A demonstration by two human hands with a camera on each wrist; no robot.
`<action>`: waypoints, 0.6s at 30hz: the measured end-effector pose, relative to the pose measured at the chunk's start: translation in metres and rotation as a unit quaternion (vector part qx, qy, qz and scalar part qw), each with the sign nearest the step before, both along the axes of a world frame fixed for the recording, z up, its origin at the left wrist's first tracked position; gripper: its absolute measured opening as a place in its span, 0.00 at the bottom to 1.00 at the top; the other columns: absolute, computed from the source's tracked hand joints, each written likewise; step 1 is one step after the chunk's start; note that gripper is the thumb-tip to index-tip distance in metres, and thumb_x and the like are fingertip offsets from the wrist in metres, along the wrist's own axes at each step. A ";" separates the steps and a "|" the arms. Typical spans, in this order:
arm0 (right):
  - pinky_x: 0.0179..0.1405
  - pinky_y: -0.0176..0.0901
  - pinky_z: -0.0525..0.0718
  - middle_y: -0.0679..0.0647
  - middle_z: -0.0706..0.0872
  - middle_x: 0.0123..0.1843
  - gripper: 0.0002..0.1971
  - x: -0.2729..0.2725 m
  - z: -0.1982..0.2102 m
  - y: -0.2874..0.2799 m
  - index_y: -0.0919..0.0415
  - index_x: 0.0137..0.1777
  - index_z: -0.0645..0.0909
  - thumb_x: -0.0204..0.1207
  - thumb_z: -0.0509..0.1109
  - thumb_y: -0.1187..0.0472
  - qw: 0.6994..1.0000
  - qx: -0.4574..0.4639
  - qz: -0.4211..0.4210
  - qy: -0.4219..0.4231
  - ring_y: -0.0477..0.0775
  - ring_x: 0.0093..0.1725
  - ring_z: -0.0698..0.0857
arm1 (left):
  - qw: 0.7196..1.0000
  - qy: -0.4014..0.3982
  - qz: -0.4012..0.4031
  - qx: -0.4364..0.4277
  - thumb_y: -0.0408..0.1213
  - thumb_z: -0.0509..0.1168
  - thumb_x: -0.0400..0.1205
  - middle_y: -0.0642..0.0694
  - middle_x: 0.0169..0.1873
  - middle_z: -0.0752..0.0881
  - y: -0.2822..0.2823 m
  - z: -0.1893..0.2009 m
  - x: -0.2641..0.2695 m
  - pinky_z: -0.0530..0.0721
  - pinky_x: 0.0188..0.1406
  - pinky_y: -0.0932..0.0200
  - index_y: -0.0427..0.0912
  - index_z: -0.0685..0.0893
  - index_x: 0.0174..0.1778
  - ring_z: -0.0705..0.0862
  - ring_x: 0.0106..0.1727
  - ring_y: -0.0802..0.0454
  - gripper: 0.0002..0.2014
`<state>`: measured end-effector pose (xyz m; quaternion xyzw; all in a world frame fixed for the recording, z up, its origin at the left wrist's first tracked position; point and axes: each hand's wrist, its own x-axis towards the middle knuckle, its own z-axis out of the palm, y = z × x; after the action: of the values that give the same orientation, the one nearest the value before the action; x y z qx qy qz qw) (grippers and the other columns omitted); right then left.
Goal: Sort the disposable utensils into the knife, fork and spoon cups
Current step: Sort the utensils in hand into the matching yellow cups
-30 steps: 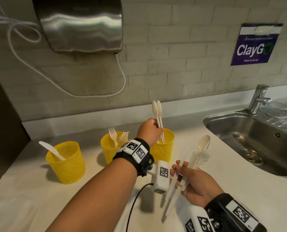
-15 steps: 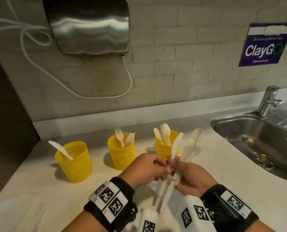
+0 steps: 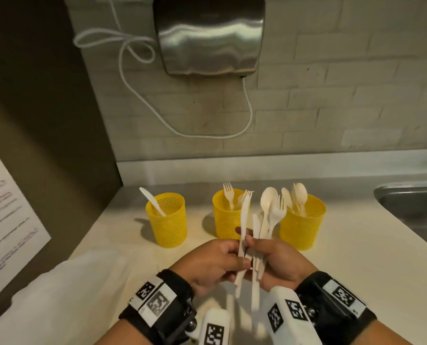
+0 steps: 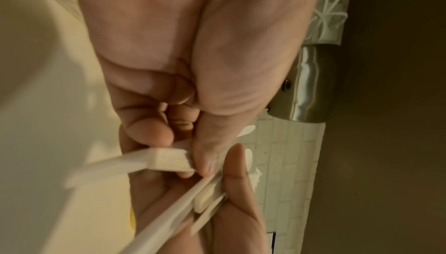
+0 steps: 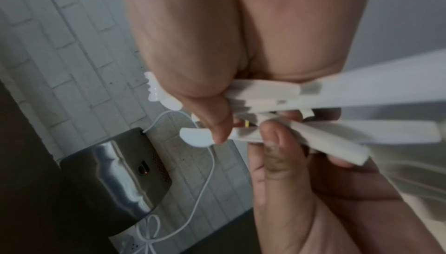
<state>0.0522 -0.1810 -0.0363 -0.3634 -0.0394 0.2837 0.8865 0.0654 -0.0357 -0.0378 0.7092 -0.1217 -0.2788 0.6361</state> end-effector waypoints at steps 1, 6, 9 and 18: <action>0.41 0.55 0.85 0.68 0.87 0.38 0.19 0.000 0.000 0.002 0.68 0.45 0.88 0.52 0.84 0.63 1.000 -0.013 0.005 -0.006 0.62 0.32 0.85 | 1.000 0.005 0.010 -0.008 0.24 0.62 0.81 0.44 0.37 0.83 0.002 0.000 -0.001 0.74 0.26 0.70 0.34 0.81 0.61 0.77 0.28 0.60 0.13; 0.38 0.59 0.84 0.72 0.84 0.47 0.14 0.009 -0.004 0.003 0.66 0.61 0.79 0.77 0.61 0.68 0.997 -0.050 -0.053 0.032 0.66 0.36 0.83 | 0.998 -0.001 0.055 -0.033 0.24 0.62 0.81 0.49 0.40 0.87 0.007 0.006 -0.001 0.77 0.30 0.68 0.47 0.83 0.61 0.83 0.37 0.58 0.18; 0.33 0.56 0.84 0.72 0.85 0.45 0.13 0.010 -0.002 0.007 0.68 0.60 0.79 0.79 0.60 0.66 0.996 -0.065 -0.064 0.019 0.66 0.34 0.83 | 0.998 -0.021 0.050 -0.008 0.25 0.64 0.80 0.51 0.38 0.87 0.007 0.008 0.000 0.77 0.30 0.69 0.48 0.85 0.55 0.81 0.36 0.60 0.15; 0.27 0.50 0.81 0.70 0.84 0.41 0.13 0.011 -0.004 0.009 0.71 0.52 0.81 0.80 0.60 0.62 0.995 -0.079 -0.060 -0.012 0.64 0.32 0.81 | 0.998 -0.035 0.017 0.048 0.26 0.64 0.80 0.40 0.44 0.83 0.000 0.001 0.004 0.79 0.30 0.69 0.35 0.82 0.57 0.77 0.38 0.53 0.11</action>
<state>0.0628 -0.1716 -0.0404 -0.4377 -0.0057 0.2280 0.8697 0.0696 -0.0356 -0.0366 0.7505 -0.1179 -0.2482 0.6011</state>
